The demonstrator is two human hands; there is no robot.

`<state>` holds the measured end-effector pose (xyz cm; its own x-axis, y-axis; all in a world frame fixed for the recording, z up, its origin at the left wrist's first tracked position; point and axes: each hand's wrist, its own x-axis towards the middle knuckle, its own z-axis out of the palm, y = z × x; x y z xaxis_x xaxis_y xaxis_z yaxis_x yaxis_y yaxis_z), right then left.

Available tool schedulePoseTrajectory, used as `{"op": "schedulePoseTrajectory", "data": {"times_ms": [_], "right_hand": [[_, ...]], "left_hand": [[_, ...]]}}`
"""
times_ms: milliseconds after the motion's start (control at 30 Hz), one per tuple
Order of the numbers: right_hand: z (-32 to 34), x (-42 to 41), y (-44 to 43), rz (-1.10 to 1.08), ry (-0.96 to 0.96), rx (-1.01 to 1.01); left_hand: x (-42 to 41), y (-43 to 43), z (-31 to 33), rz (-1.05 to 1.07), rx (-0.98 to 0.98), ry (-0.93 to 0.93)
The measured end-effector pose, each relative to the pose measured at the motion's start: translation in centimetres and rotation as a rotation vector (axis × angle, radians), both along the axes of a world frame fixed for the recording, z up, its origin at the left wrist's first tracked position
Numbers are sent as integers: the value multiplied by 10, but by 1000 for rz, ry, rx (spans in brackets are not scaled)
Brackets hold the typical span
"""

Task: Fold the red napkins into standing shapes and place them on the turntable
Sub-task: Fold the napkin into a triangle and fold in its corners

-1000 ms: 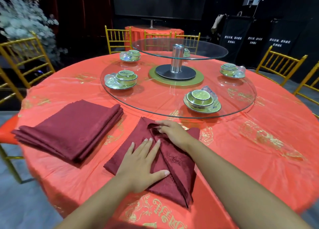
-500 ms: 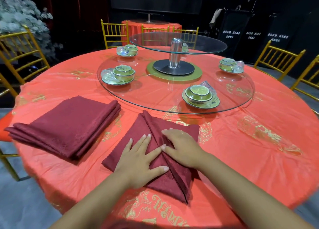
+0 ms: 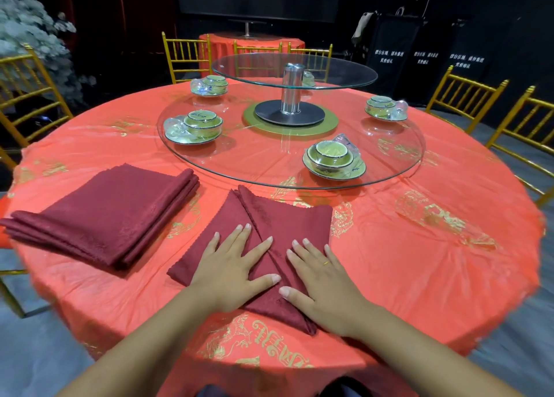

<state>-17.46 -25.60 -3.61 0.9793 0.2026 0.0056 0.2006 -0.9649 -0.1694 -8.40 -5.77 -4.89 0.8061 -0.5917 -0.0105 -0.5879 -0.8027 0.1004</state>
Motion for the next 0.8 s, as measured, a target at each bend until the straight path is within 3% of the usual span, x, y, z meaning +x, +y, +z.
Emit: {"op": "schedulePoseTrajectory", "data": {"times_ms": [133, 433, 800], "right_hand": [[5, -14, -7, 12, -63, 132], [6, -40, -18, 64, 84, -136], [12, -39, -12, 12, 113, -52]], "left_hand": [[0, 0, 1, 8, 13, -8], [1, 0, 4, 11, 52, 25], [12, -7, 10, 94, 112, 120]]}}
